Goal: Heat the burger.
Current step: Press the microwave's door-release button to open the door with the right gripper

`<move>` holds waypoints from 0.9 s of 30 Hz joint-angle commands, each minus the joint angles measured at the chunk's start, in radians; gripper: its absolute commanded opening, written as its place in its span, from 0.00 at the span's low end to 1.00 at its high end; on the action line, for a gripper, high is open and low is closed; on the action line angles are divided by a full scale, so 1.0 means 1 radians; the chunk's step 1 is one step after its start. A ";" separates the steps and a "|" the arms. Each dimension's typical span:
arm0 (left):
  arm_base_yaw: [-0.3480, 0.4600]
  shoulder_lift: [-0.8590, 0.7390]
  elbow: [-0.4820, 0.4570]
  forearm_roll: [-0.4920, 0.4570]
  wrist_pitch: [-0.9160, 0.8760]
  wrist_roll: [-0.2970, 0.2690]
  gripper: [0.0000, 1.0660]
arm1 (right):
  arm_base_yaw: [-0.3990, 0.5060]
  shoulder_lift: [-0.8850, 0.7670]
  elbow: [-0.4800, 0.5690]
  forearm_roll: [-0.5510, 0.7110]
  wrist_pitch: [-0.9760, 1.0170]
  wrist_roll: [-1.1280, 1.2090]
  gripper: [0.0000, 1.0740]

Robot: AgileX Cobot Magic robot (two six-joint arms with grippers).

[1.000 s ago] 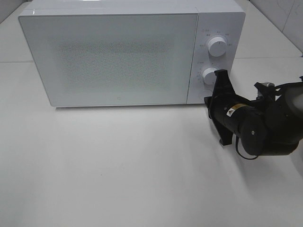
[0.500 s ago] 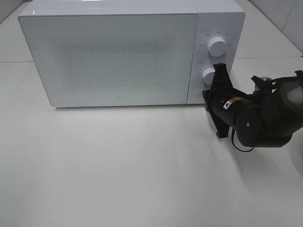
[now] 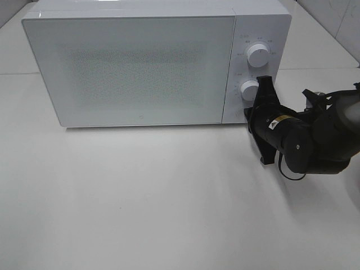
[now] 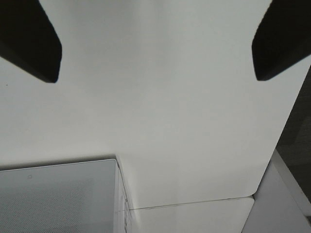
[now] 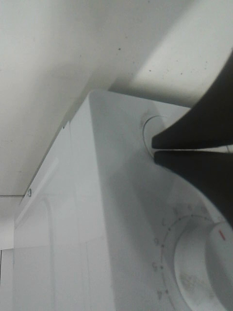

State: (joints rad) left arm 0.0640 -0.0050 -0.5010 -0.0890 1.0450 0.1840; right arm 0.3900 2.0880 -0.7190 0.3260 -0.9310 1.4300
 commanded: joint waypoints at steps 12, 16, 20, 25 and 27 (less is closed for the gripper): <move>0.001 -0.020 0.002 -0.002 -0.010 -0.006 0.94 | -0.006 0.000 -0.025 -0.041 0.004 0.002 0.00; 0.001 -0.020 0.002 -0.002 -0.010 -0.006 0.94 | -0.006 0.015 -0.040 -0.050 0.003 0.010 0.00; 0.001 -0.020 0.002 -0.002 -0.010 -0.006 0.94 | -0.006 0.024 -0.046 -0.047 -0.003 0.023 0.00; 0.001 -0.020 0.002 -0.002 -0.010 -0.006 0.94 | -0.006 0.026 -0.046 -0.029 -0.040 0.003 0.00; 0.001 -0.020 0.002 -0.002 -0.010 -0.006 0.94 | -0.006 0.026 -0.046 -0.023 -0.047 -0.001 0.00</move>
State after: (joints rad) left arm 0.0640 -0.0050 -0.5010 -0.0890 1.0450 0.1840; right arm 0.3890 2.1200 -0.7500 0.2940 -0.9270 1.4460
